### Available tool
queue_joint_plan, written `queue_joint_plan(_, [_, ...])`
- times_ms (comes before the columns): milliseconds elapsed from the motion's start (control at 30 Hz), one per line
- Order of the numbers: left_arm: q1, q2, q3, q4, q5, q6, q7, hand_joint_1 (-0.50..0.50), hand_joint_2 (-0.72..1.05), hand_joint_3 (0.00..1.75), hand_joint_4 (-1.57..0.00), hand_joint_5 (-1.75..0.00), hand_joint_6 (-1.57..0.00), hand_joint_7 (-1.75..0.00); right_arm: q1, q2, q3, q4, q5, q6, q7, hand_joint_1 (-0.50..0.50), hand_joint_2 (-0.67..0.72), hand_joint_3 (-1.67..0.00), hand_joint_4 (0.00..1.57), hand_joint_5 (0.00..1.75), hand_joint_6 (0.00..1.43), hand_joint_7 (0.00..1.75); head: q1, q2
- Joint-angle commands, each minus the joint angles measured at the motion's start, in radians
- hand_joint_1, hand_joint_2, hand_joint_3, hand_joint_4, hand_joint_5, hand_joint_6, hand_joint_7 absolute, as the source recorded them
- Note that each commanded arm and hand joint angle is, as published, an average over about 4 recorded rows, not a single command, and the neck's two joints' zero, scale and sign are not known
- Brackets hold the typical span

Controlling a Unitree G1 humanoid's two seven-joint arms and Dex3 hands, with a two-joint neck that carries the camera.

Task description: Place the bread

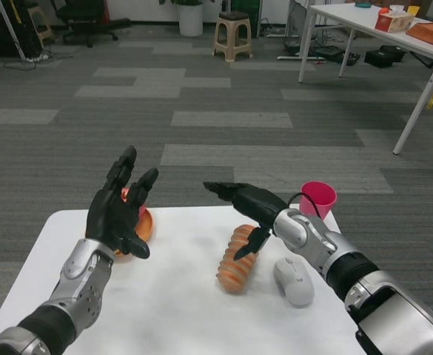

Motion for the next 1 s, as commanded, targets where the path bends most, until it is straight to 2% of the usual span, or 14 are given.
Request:
queue_joint_plan(33, [0.003,0.006,0.004,0.000,0.000,-0.001,0.002,0.50,-0.46,0.09,0.00,-0.41,0.00,0.00,0.058,-0.005,-0.064,-0.058,0.068,-0.014,-0.002,-0.33,-0.22,-0.32,0.00,0.00,0.00,0.00,0.000,0.000])
queue_joint_plan(300, [0.008,0.008,0.011,-0.005,0.001,-0.001,0.002,0.50,-0.46,0.09,0.00,-0.41,0.00,0.00,0.181,0.021,-0.183,-0.195,0.195,0.014,-0.013,-0.33,-0.16,-0.32,0.00,0.00,0.00,0.00,0.001,0.002])
queue_joint_plan(467, [0.010,0.008,0.010,-0.008,0.002,-0.001,0.002,0.50,-0.46,0.09,0.00,-0.41,0.00,0.00,0.217,0.033,-0.202,-0.243,0.267,0.031,-0.040,-0.34,-0.16,-0.32,0.00,0.00,0.00,0.00,0.001,0.003])
queue_joint_plan(567, [0.014,0.008,0.012,-0.012,0.002,-0.001,0.002,0.50,-0.46,0.09,0.00,-0.41,0.00,0.00,0.233,0.041,-0.207,-0.254,0.312,0.030,-0.059,-0.38,-0.11,-0.32,0.00,0.00,0.00,0.00,0.008,0.003])
queue_joint_plan(667, [0.020,0.008,0.017,-0.018,0.003,-0.001,0.002,0.50,-0.46,0.09,0.00,-0.46,0.00,0.00,0.258,0.049,-0.215,-0.277,0.339,0.031,-0.078,-0.38,-0.10,-0.32,0.00,0.00,0.00,0.00,0.013,0.002])
queue_joint_plan(833, [0.023,0.008,0.021,-0.022,0.005,-0.003,0.002,0.50,-0.46,0.09,0.00,-0.41,0.00,0.00,0.289,0.042,-0.225,-0.305,0.355,0.034,-0.087,-0.38,-0.02,-0.30,0.00,0.00,0.00,0.00,0.016,0.001])
queue_joint_plan(900, [0.023,0.008,0.022,-0.022,0.005,-0.003,0.002,0.50,-0.46,0.09,0.00,-0.44,0.00,0.00,0.304,0.039,-0.229,-0.317,0.356,0.040,-0.087,-0.38,0.04,-0.26,0.00,0.00,0.00,0.00,0.018,0.001])
queue_joint_plan(1000, [0.024,0.008,0.025,-0.023,0.005,-0.003,0.002,0.50,-0.46,0.09,0.00,-0.51,0.00,0.00,0.323,0.036,-0.233,-0.329,0.356,0.046,-0.088,-0.39,0.25,-0.12,0.00,0.00,0.00,0.00,0.019,0.000])
